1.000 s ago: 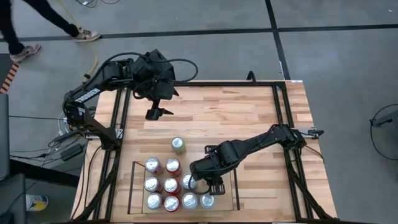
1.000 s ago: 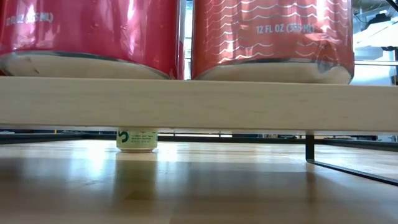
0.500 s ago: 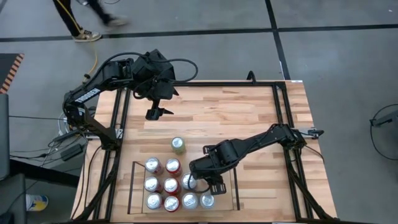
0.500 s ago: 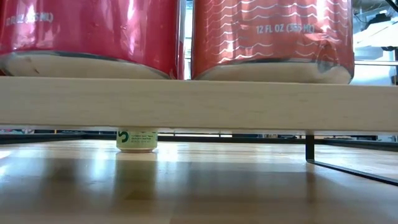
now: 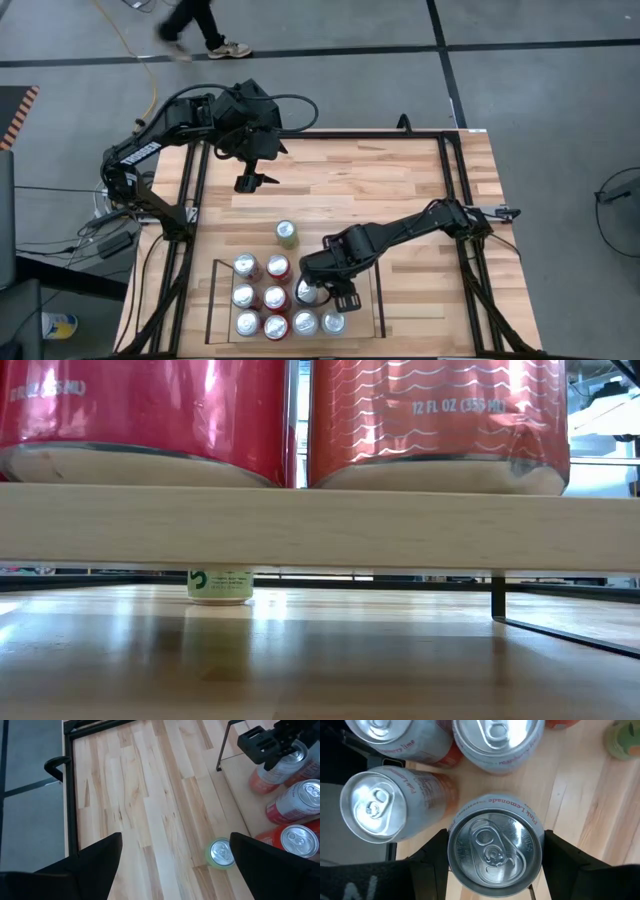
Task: Place canned beverage on shelf
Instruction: Put the pink soda can on the shelf aligned with the other pink soda can, then put the green soda can on the shelf
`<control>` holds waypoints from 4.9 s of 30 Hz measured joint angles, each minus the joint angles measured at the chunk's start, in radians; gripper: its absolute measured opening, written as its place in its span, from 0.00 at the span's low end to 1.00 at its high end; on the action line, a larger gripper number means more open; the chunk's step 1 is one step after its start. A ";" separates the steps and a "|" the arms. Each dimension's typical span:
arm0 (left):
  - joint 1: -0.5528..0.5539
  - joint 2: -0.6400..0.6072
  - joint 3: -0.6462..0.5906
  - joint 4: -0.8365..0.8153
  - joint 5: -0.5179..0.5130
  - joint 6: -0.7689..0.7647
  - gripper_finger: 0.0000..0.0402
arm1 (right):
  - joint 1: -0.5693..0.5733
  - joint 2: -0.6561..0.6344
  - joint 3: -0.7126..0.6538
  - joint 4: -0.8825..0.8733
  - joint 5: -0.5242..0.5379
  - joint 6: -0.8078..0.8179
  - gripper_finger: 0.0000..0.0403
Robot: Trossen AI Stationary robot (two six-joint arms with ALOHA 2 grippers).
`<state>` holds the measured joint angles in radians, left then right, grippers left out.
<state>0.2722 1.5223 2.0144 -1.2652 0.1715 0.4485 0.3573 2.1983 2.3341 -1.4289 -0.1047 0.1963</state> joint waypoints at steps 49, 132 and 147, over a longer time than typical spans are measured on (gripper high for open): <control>0.000 0.000 0.000 0.005 0.001 -0.002 0.88 | 0.001 0.033 0.000 0.047 -0.081 0.032 0.71; 0.000 0.000 0.000 -0.004 -0.025 0.015 0.88 | -0.042 0.034 0.021 -0.044 -0.180 0.063 0.93; 0.020 -0.137 0.000 -0.041 -0.112 -0.101 0.88 | -0.179 -0.113 0.020 -0.140 -0.036 -0.111 0.93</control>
<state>0.2923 1.3849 2.0140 -1.3065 0.0593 0.3471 0.1783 2.0850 2.3539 -1.5686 -0.1412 0.0853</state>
